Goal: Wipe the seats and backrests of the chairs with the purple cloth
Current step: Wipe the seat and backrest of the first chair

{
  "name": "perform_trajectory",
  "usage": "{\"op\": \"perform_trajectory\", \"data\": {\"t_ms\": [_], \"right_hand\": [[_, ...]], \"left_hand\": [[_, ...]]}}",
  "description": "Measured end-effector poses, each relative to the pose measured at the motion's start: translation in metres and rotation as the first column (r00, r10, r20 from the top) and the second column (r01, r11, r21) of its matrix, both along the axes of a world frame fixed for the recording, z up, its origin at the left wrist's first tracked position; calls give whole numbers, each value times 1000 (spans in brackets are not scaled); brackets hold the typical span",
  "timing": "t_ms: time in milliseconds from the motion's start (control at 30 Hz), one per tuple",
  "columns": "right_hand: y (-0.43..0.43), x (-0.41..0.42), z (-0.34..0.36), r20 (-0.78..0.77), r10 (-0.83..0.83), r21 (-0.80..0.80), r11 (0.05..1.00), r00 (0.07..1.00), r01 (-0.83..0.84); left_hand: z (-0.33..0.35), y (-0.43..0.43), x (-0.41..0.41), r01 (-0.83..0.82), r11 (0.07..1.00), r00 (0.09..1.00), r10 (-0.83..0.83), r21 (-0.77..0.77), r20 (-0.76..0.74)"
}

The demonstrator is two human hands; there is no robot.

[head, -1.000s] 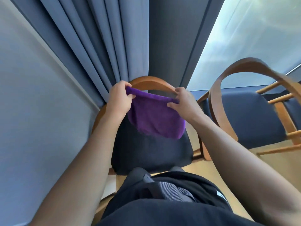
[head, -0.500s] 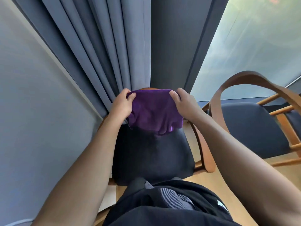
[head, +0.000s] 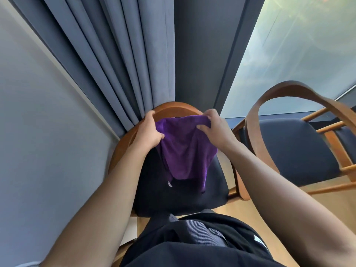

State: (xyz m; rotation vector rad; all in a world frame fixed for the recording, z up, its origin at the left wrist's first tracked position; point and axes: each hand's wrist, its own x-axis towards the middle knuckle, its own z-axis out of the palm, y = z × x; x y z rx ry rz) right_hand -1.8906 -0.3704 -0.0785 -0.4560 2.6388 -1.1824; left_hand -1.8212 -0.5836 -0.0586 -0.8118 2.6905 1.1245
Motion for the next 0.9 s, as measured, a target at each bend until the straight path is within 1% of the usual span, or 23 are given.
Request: {"op": "perform_trajectory", "data": {"t_ms": [67, 100, 133, 200, 267, 333, 367, 400, 433, 467, 500, 567, 600, 667, 700, 733, 767, 833, 867, 900], "right_hand": [[3, 5, -2, 1, -76, -26, 997, 997, 76], [4, 6, -2, -11, -81, -34, 996, 997, 80], [5, 7, -2, -14, -74, -49, 996, 997, 73], [6, 10, -1, 9, -53, -74, 996, 999, 53], [5, 12, -1, 32, -31, -63, 997, 999, 33], [2, 14, 1, 28, 4, -54, 999, 1000, -3], [-1, 14, 3, 12, 37, -81, 996, 999, -36], [-5, 15, 6, -13, 78, -124, 989, 997, -79], [-9, 15, 7, -44, 113, -167, 979, 993, -119], [-13, 15, 9, -71, 126, -201, 970, 989, -138], [-17, 14, 9, -85, 115, -231, 964, 990, -132], [-20, 14, 8, -39, 42, -297, 953, 998, -52], [-19, 15, 6, -10, -12, -303, 953, 1000, 9], [-13, 23, -1, -2, -151, -272, 951, 989, 145], [-9, 30, -7, -4, -211, -251, 946, 978, 203], [-6, 36, -13, 3, -234, -219, 948, 972, 229], [-4, 42, -19, 15, -204, -166, 965, 979, 203], [-3, 51, -32, 88, -37, -37, 998, 995, 41], [-4, 53, -37, 132, 35, -14, 999, 991, -33], [-6, 54, -39, 152, 76, -38, 997, 985, -71]], "left_hand": [[-5, 2, 3, -129, 987, 991, 130, -96, 7], [-9, 2, 5, -154, 982, 988, 155, -111, 5], [-11, 1, 6, -152, 983, 988, 151, -103, -11], [-15, 2, 7, -102, 994, 992, 99, -35, -83], [-14, 5, 8, 19, 999, 984, -14, 28, -176], [-13, 13, 8, 242, 966, 949, -215, 96, -228], [-12, 19, 9, 346, 926, 925, -310, 148, -220], [-13, 26, 10, 406, 890, 910, -371, 207, -187], [-14, 30, 10, 422, 872, 906, -394, 247, -156], [-15, 34, 9, 409, 879, 912, -382, 244, -149], [-17, 36, 6, 382, 902, 921, -352, 202, -169], [-17, 36, 2, 317, 944, 928, -290, 89, -233], [-17, 34, 0, 294, 954, 927, -267, 65, -264], [-16, 29, -4, 246, 967, 929, -217, 64, -299], [-15, 26, -6, 206, 975, 938, -171, 88, -301], [-13, 23, -8, 161, 977, 948, -113, 141, -297], [-10, 20, -10, 117, 971, 956, -53, 209, -289], [-5, 14, -15, 75, 947, 963, 12, 313, -268], [-2, 12, -17, 82, 936, 967, 9, 343, -256], [0, 11, -19, 99, 926, 968, -5, 364, -251]]}}
